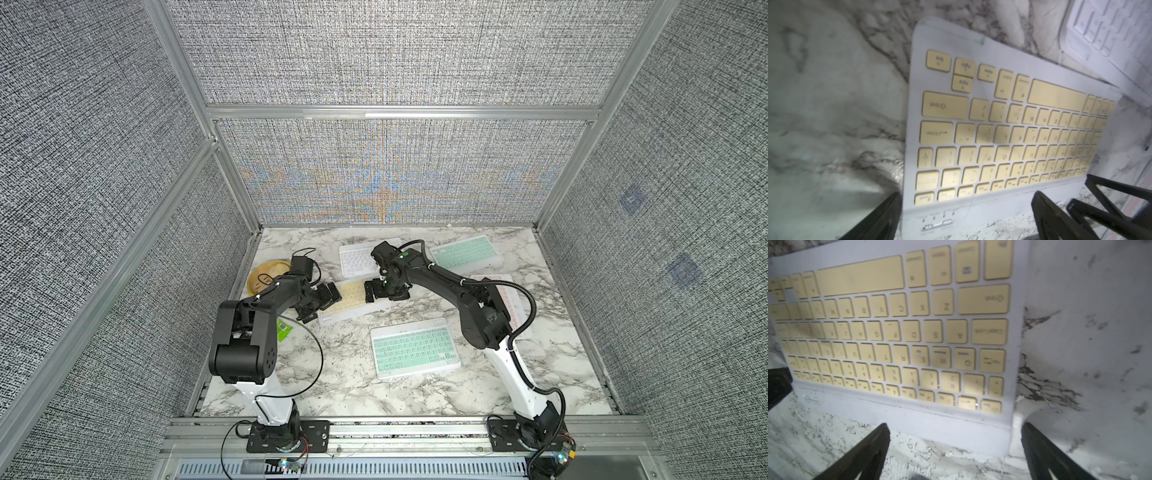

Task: Stack the numeric keypads
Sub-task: Move the numeric keypad to the center of the board.

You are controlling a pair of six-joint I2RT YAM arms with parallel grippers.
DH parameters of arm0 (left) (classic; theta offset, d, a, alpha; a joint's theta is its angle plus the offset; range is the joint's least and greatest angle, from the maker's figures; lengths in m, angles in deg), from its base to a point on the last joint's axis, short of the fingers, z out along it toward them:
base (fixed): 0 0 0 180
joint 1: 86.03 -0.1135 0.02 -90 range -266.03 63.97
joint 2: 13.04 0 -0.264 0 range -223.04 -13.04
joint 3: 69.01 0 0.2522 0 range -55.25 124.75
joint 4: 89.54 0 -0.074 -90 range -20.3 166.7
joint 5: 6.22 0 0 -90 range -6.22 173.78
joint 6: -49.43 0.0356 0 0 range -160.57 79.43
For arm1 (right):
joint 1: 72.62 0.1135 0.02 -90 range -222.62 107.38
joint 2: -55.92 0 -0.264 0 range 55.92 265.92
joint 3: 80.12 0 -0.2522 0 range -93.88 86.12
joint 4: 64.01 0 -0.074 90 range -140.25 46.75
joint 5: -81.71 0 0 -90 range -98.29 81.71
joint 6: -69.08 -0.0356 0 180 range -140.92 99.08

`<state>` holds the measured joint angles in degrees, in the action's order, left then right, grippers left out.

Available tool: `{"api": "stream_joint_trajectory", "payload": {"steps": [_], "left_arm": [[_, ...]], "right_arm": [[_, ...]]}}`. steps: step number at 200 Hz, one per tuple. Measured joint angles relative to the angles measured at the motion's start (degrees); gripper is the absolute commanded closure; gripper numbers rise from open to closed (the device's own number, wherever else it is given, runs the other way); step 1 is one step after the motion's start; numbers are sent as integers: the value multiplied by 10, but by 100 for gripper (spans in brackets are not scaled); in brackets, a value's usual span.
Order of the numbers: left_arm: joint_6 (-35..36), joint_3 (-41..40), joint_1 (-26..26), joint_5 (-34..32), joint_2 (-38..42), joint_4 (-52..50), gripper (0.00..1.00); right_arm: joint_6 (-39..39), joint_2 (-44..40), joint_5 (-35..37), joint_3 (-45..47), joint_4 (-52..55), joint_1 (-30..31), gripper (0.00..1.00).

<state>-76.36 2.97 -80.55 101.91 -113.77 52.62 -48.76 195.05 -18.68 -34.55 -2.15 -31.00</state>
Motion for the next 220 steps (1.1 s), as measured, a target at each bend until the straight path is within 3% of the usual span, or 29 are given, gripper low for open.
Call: {"api": "stream_joint_trajectory", "payload": {"steps": [92, 117, 151, 179, 220], "left_arm": [[7, -33, 0, 62, 27, 75, 4], [-31, -49, 14, 194, 72, 151, 4], [-72, -59, 12, 246, 92, 210, 4], [-58, -41, 11, 227, 106, 168, 3], [14, 49, 5, 102, 56, 23, 2]], "right_arm": [[17, -18, -12, 32, -15, -13, 1], [10, -30, -106, 62, -76, -19, 1], [-9, -45, -164, 95, -110, -44, 1], [-29, -63, -151, 107, -111, -62, 1], [-60, -67, -89, 90, -104, -54, 1]]}}
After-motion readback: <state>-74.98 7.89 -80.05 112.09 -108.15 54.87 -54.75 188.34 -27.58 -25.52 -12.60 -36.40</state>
